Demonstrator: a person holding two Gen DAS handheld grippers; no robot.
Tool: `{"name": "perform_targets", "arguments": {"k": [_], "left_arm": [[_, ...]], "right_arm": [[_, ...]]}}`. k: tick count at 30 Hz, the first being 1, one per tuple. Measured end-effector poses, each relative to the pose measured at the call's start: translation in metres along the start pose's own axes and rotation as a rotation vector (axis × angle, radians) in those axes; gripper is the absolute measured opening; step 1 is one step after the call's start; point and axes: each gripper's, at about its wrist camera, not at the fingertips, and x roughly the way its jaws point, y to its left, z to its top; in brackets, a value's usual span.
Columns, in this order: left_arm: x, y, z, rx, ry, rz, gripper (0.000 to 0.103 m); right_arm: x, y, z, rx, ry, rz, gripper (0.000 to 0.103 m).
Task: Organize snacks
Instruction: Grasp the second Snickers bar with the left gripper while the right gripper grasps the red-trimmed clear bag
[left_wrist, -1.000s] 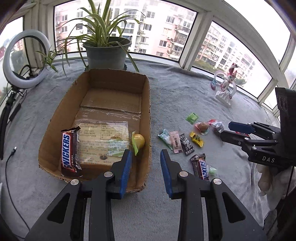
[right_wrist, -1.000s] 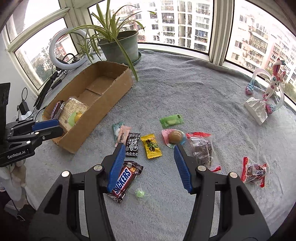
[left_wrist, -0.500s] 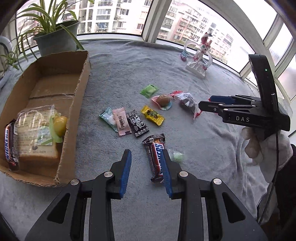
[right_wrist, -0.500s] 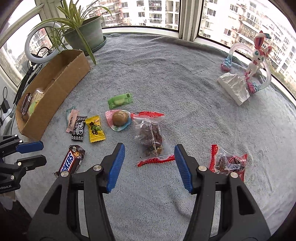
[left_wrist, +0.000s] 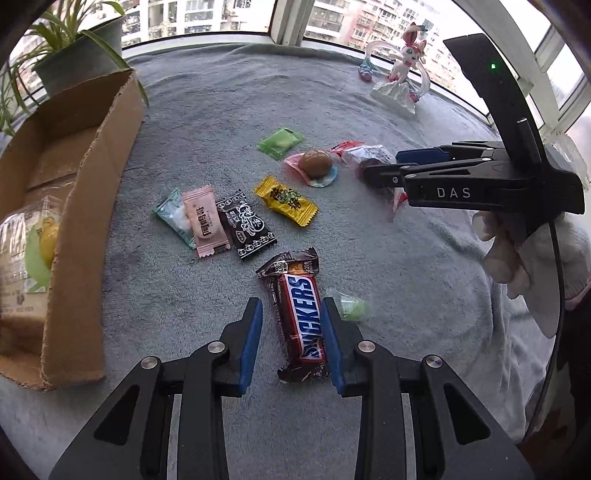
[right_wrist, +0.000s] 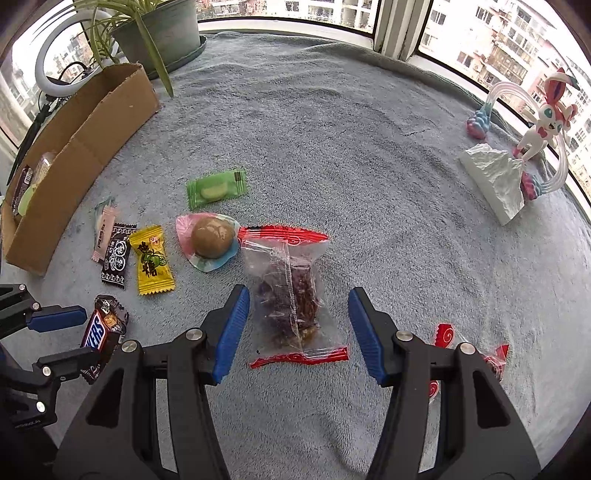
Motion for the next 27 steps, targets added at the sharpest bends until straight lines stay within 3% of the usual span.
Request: {"name": "perform_targets", "arguments": {"k": [11,16,27], "left_arm": [[0.013,-0.005,0.001,0.036,0.028,-0.008,0.03],[0.013,-0.003,0.001,0.034,0.021,-0.014,0.029],[0.007,0.003,-0.004,0.024,0.002,-0.019,0.026]], "right_arm": [[0.013,0.002,0.007,-0.019,0.032,0.011,0.058],[0.011,0.002,0.008,-0.013,0.029,0.02,0.041],[-0.006,0.012,-0.007,-0.015,0.006,0.029,0.037]]}}
